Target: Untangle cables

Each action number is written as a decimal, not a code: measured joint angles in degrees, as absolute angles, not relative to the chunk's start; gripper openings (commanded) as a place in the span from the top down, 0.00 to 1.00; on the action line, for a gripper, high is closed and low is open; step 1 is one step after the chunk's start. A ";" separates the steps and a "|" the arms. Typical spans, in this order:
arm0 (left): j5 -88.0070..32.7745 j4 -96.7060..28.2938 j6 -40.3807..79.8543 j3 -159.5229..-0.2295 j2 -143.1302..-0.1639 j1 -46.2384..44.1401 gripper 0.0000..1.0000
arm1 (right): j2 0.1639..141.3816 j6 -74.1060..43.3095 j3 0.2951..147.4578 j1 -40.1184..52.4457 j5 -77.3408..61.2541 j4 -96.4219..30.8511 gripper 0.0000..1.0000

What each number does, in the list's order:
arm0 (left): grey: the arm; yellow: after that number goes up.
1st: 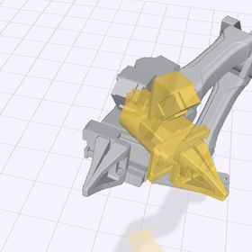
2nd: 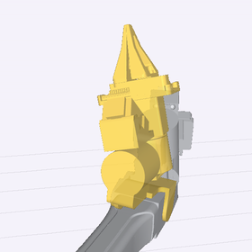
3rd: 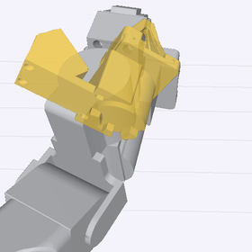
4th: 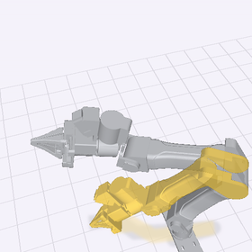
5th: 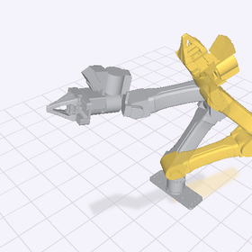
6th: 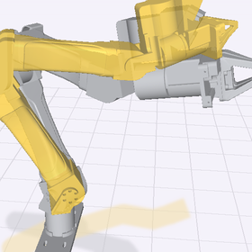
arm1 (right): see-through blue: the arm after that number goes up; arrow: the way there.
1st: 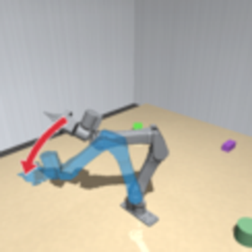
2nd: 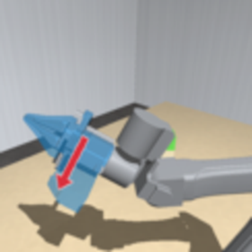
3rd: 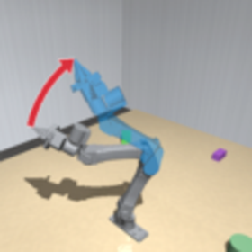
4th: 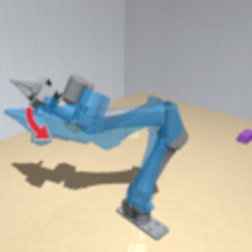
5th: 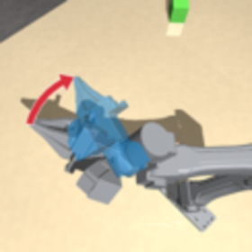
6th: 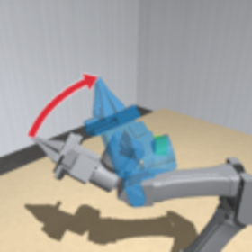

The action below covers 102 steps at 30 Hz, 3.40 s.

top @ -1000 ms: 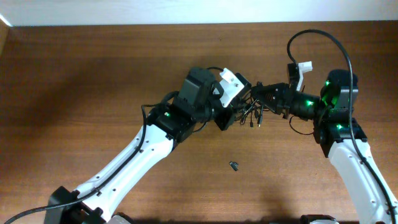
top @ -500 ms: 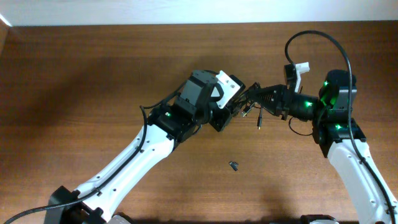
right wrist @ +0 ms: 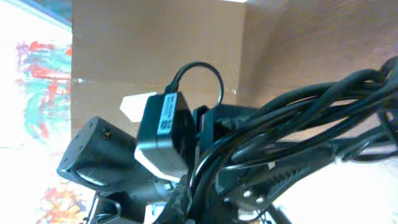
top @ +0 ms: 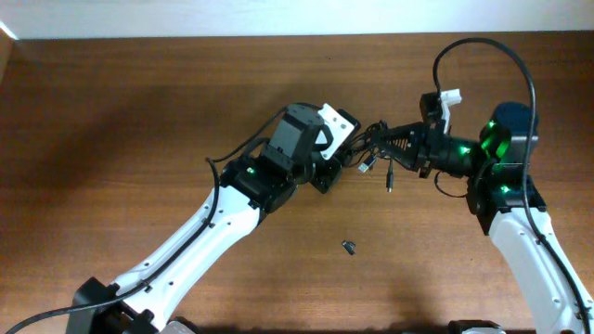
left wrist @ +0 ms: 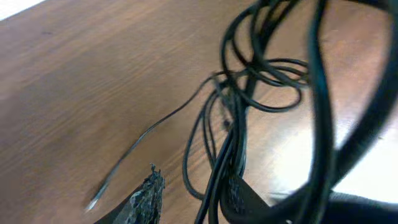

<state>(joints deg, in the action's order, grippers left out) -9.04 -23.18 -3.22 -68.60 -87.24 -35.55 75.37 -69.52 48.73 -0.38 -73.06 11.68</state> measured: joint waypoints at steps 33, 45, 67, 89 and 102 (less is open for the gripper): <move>-26.41 -21.10 -2.22 -68.42 -87.55 -35.38 1.00 | 75.35 -52.49 49.10 -0.49 -30.92 -12.82 0.01; -29.45 -17.74 19.92 -68.31 -87.44 -23.88 1.00 | 75.33 -43.05 49.10 -0.64 -36.12 -15.99 0.02; -41.65 -17.74 21.30 -68.34 -87.42 -26.76 1.00 | 75.29 -15.97 48.97 -0.64 -50.81 -3.46 0.26; -15.86 -30.87 20.58 -68.95 -85.47 -30.37 1.00 | 75.33 -23.11 48.60 0.75 -59.81 1.08 0.71; -34.59 -25.63 19.27 -68.66 -85.67 -28.80 1.00 | 75.26 -24.27 48.69 -0.34 -52.21 1.58 0.36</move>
